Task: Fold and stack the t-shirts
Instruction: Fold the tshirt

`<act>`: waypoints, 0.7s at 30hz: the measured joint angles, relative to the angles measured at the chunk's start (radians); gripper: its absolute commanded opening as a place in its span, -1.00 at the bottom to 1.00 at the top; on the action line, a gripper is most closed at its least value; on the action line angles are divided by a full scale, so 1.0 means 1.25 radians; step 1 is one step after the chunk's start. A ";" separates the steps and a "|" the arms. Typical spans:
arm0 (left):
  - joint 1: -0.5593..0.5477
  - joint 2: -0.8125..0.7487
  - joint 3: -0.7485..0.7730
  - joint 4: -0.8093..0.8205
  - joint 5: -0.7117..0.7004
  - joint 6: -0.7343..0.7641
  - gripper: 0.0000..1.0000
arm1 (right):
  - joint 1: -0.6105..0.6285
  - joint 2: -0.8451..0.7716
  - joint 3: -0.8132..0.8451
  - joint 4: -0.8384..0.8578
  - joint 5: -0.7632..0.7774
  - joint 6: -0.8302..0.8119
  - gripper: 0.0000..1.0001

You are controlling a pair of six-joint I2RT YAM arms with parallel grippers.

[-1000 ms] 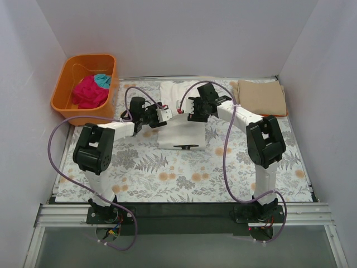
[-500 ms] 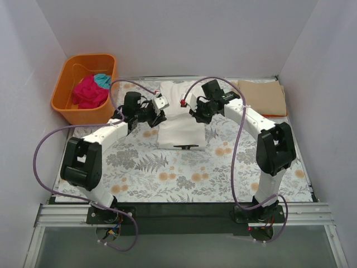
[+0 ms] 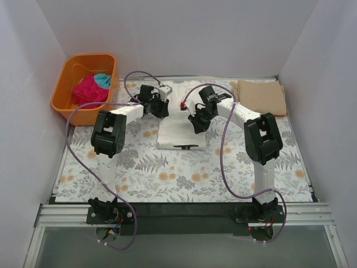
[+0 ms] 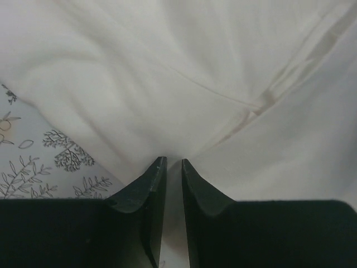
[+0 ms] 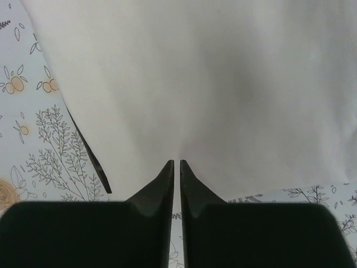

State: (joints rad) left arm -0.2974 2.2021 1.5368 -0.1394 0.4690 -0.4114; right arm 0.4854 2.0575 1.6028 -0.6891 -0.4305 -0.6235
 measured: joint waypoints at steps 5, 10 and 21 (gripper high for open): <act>0.009 0.059 0.087 -0.006 -0.023 -0.037 -0.36 | 0.000 0.014 0.000 -0.010 -0.018 0.007 -0.61; 0.020 0.020 0.052 -0.004 0.011 -0.025 -0.03 | 0.000 0.001 -0.012 -0.026 -0.019 0.004 -0.17; 0.033 -0.583 -0.462 -0.015 0.200 0.285 0.25 | 0.049 -0.299 -0.253 0.002 0.065 -0.117 0.03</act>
State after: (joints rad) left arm -0.2565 1.4734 0.9592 -0.1585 0.7185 -0.0547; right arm 0.5461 1.6833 1.2861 -0.6861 -0.3496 -0.7692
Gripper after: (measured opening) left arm 0.617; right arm 0.477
